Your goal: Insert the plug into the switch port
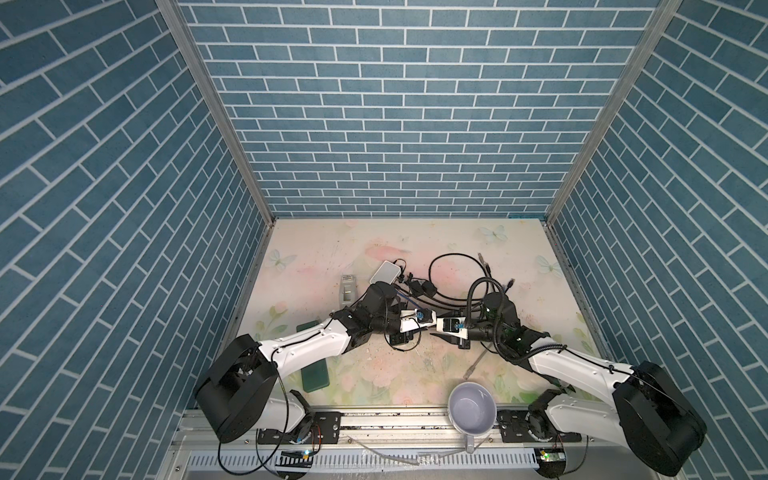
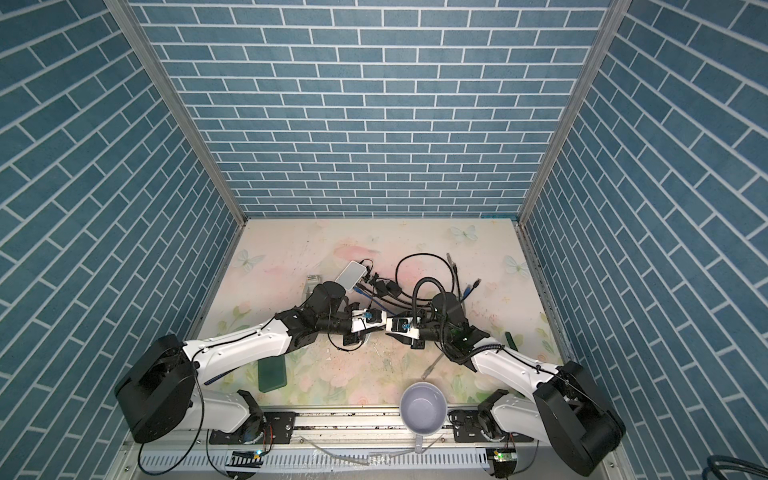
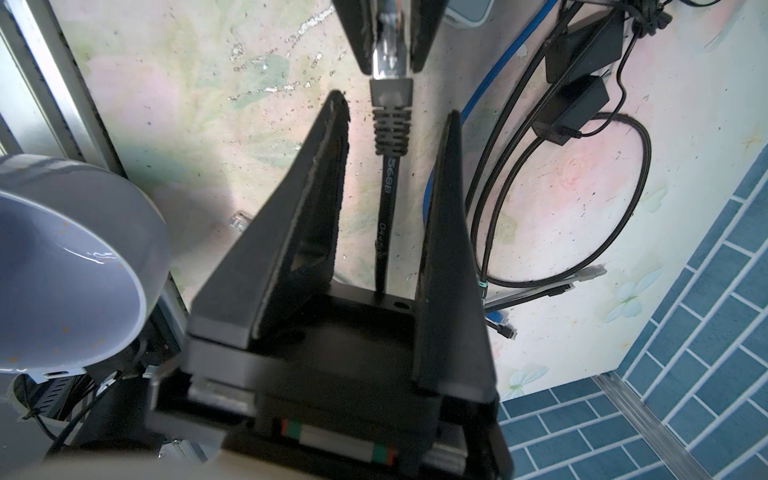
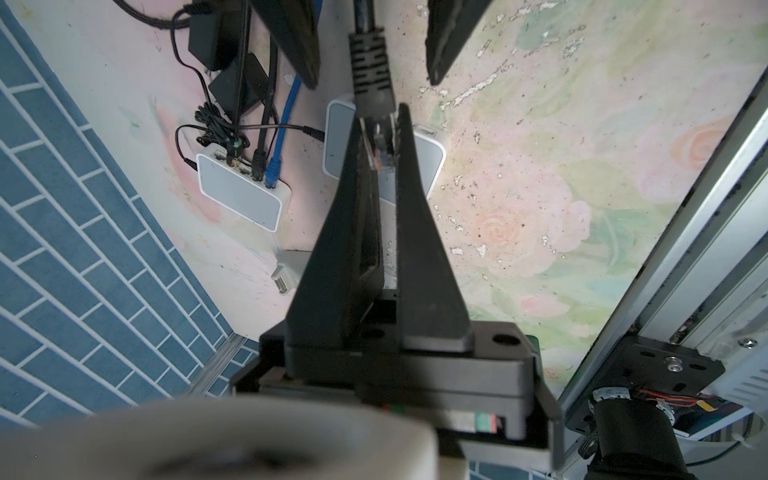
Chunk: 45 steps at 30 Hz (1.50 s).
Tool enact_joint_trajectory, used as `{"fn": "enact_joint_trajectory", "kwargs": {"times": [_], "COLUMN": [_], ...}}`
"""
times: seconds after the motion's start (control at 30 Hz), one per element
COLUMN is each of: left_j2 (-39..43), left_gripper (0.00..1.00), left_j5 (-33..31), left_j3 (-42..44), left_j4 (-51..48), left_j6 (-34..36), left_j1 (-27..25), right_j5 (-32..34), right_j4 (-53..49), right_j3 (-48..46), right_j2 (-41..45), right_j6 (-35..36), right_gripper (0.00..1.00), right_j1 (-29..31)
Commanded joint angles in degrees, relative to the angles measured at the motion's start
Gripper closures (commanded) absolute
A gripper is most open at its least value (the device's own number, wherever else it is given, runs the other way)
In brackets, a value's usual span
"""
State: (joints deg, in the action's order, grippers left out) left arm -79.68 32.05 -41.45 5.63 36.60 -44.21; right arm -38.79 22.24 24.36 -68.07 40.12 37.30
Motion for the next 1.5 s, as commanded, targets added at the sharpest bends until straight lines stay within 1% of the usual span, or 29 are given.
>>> {"fn": "enact_joint_trajectory", "kwargs": {"times": [0.0, 0.23, 0.43, 0.5, 0.73, 0.77, 0.83, 0.93, 1.03, 1.17, 1.27, 1.4, 1.47], "left_j2": [-0.12, 0.14, -0.11, -0.06, -0.65, -0.57, -0.38, 0.82, 2.69, 5.49, 7.22, 6.87, 5.41], "left_gripper": [0.96, 0.95, 0.96, 0.96, 0.94, 0.91, 0.79, 0.64, 0.55, 0.53, 0.51, 0.49, 0.49], "left_j5": [1.44, 0.66, 0.43, 0.40, -0.56, -1.02, -2.85, -6.17, -8.43, -10.94, -16.17, -24.28, -25.95], "left_j3": [-1.52, -0.96, -0.97, -0.87, -0.41, -0.02, 1.23, 4.58, 7.90, 11.48, 13.86, 14.41, 13.89], "left_j4": [-1.30, -0.96, -0.84, -0.63, 0.01, 0.60, 3.11, 6.88, 9.71, 10.15, 10.21, 8.70, 7.96], "left_j6": [-0.14, -0.04, 0.23, 0.23, -0.66, -1.12, -3.46, -7.17, -10.82, -14.86, -19.15, -27.36, -31.10], "left_j1": [0.17, 0.17, 0.17, 0.17, 0.17, 0.17, 0.17, 0.17, 0.26, 0.26, 0.26, 0.26, 0.37], "right_j5": [-1.56, -2.99, -4.17, -4.33, -4.47, -4.13, -2.48, 0.38, 3.19, 5.54, 7.18, 8.75, 9.78], "right_j4": [2.67, 2.87, 1.95, 1.91, 1.54, 1.45, 1.74, 3.82, 6.85, 15.73, 19.83, 23.79, 26.17], "right_j3": [-0.05, 0.57, 1.22, 1.38, 1.83, 1.91, 1.96, 1.42, 0.59, -2.26, -2.91, -2.83, -2.92], "right_j2": [-1.01, -1.63, -1.89, -1.98, -2.96, -3.31, -4.55, -7.11, -10.72, -15.95, -19.82, -24.40, -26.15], "right_j6": [1.98, 1.80, 1.45, 1.37, 1.28, 1.15, 0.14, -1.63, -4.00, -7.65, -9.81, -11.71, -12.46], "right_gripper": [0.61, 0.74, 0.82, 0.83, 0.96, 0.97, 0.98, 1.00, 1.00, 1.00, 1.00, 1.00, 1.00], "right_j1": [0.32, 0.41, 0.41, 0.41, 0.42, 0.41, 0.42, 0.41, 0.41, 0.41, 0.41, 0.46, 0.41]}}
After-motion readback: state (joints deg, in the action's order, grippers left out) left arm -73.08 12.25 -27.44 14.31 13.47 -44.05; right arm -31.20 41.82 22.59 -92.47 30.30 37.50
